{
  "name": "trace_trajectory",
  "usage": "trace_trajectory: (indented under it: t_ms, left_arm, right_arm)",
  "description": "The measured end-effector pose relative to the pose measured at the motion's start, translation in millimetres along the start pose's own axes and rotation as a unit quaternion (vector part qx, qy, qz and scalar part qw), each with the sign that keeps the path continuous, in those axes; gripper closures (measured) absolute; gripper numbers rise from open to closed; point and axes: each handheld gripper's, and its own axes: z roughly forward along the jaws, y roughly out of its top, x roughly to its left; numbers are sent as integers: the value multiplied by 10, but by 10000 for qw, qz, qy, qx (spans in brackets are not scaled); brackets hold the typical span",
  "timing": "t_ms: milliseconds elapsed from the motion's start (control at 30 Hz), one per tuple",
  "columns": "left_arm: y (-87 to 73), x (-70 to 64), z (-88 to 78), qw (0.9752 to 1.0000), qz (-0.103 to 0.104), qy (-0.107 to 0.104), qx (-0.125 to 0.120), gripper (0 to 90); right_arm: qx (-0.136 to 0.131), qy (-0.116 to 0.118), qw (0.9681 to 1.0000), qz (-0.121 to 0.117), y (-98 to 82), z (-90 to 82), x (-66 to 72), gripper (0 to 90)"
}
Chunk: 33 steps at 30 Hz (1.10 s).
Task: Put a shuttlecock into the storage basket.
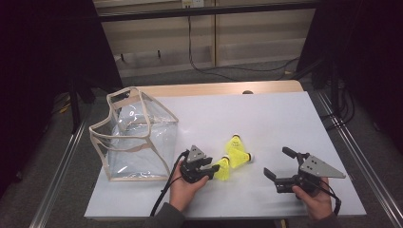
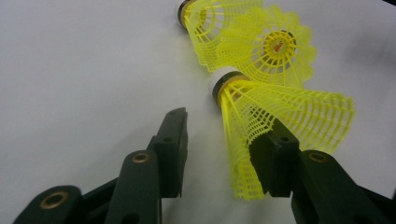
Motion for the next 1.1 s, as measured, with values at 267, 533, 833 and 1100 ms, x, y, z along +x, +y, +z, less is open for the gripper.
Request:
trace_trajectory:
  t_ms: [267,533,833,1100]
  left_arm:
    - [26,-30,59,9999,7,32,158,621]
    - [61,-30,82,9999,-13,35,141,647]
    - [86,-14,114,9999,-52,-29,156,662]
    - [81,-25,147,9997,-73,-87,211,717]
  right_arm:
    - [8,32,10000,-6,7,15,13,9]
    - [-14,46,10000,-9,12,29,15,9]
    - [10,70,10000,-7,15,61,17,9]
    - [-30,71,10000,-13,23,68,17,9]
